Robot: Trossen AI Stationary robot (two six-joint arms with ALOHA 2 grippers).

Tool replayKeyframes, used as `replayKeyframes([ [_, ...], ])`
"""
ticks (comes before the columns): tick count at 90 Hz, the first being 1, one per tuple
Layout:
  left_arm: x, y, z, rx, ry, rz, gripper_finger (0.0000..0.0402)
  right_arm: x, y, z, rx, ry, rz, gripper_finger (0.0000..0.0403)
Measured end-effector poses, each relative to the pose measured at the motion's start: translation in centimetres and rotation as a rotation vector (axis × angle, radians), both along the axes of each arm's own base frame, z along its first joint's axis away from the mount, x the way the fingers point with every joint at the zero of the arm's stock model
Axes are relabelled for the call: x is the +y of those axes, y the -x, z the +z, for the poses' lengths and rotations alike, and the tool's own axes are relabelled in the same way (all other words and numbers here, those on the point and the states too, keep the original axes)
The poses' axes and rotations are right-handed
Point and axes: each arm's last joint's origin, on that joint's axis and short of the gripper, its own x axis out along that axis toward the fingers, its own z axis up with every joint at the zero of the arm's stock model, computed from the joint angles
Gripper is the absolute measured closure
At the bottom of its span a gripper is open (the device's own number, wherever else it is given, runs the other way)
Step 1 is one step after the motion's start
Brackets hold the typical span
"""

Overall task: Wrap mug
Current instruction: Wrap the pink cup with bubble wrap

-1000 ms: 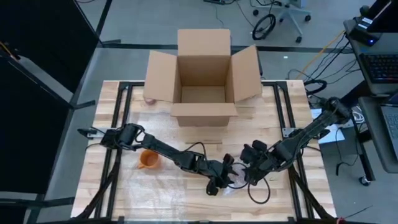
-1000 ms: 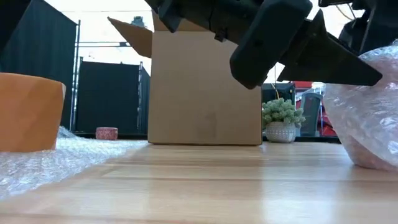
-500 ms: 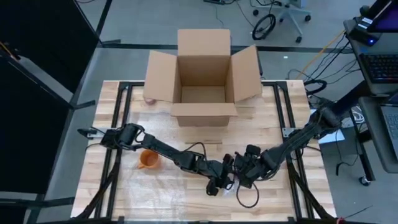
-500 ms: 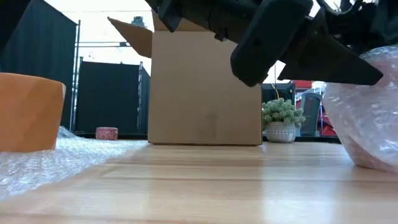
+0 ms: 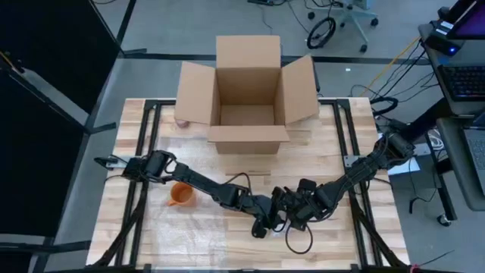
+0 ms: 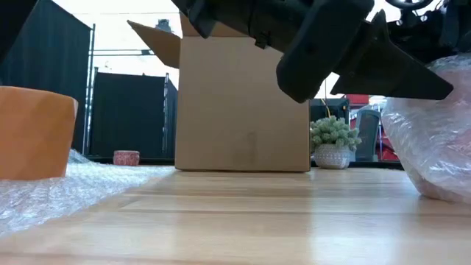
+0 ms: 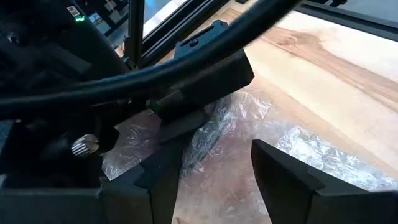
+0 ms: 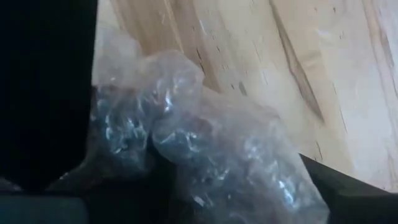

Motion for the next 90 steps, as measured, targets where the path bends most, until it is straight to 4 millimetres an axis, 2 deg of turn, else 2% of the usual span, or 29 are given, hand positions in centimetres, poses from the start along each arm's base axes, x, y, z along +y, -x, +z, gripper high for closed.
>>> replayKeyframes([
  [18, 0.1, 0.1, 0.1, -0.002, -0.017, 0.035, 0.0224, 0.0, 0.0, -0.2, 0.013, 0.008, 0.009, 0.0245],
  [41, 0.1, 0.1, 0.2, -0.01, -0.032, 0.061, 0.0224, 0.0, 0.0, -0.2, 0.012, -0.001, -0.012, 0.0366],
  [69, -0.3, 1.2, 1.9, 0.013, -0.11, 0.159, 0.0224, 0.3, 0.5, 0.5, -0.02, -0.006, -0.025, 0.0366],
  [79, 0.3, 1.8, 3.0, 0.04, -0.159, 0.216, 0.0224, 0.4, 1.6, 1.7, -0.048, -0.014, -0.022, 0.0369],
  [90, 0.5, 2.8, 4.6, 0.071, -0.174, 0.253, 0.0224, 0.6, 2.1, 4.8, -0.191, -0.024, -0.023, 0.0379],
])
